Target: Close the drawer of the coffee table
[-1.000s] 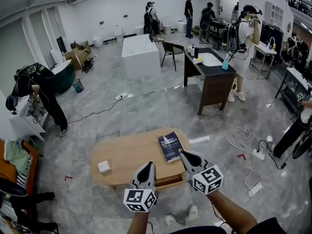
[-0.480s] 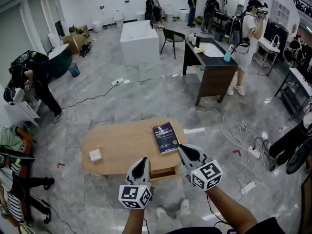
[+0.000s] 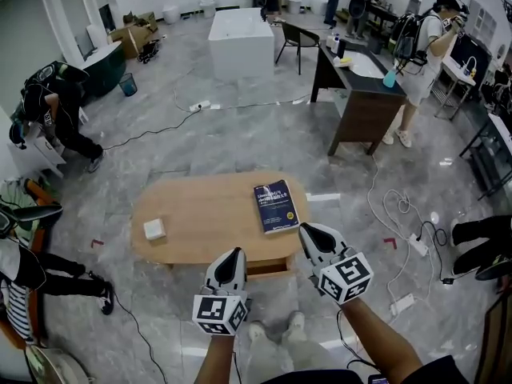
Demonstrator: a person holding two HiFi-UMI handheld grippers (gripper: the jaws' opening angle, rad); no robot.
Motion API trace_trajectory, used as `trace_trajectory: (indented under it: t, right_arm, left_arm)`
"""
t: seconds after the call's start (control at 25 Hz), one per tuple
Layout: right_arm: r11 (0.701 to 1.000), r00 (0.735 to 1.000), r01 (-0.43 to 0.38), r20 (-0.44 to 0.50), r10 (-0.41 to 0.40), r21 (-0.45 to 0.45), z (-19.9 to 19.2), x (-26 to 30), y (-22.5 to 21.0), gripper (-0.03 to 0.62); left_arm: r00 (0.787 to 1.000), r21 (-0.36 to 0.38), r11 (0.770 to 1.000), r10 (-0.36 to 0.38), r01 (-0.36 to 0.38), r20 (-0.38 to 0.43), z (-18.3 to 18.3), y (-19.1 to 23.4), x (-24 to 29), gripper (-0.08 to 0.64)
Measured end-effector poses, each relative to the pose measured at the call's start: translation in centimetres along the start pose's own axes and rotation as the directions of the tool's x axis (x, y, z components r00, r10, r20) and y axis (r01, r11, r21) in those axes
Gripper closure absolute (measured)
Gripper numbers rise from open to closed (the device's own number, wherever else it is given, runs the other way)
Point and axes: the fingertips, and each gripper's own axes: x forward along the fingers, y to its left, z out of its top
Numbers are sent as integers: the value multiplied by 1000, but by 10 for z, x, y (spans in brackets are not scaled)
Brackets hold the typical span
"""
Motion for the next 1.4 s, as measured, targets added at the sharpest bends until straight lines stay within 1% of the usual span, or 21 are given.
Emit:
trace_trajectory:
  t: [0.28, 0.6, 1.04, 1.4]
  right_arm:
    - [1000, 999, -30, -38, 29, -3, -23, 12, 3, 581]
    - [997, 994, -73, -79, 72, -11, -48, 30, 0, 581]
    - [993, 987, -121, -103, 120, -1, -74, 48, 8, 581]
    - [991, 983, -133, -128, 134, 15, -110, 58, 10, 581]
  left_arm:
    - [1000, -4, 1000, 14, -14, -15, -20, 7, 2, 557]
    - [999, -30, 999, 36, -36, -21, -44, 17, 12, 557]
    - [996, -40, 997, 66, -69, -59, -75, 32, 10, 557]
    - [991, -56, 994, 84, -90, -100, -116, 44, 8, 557]
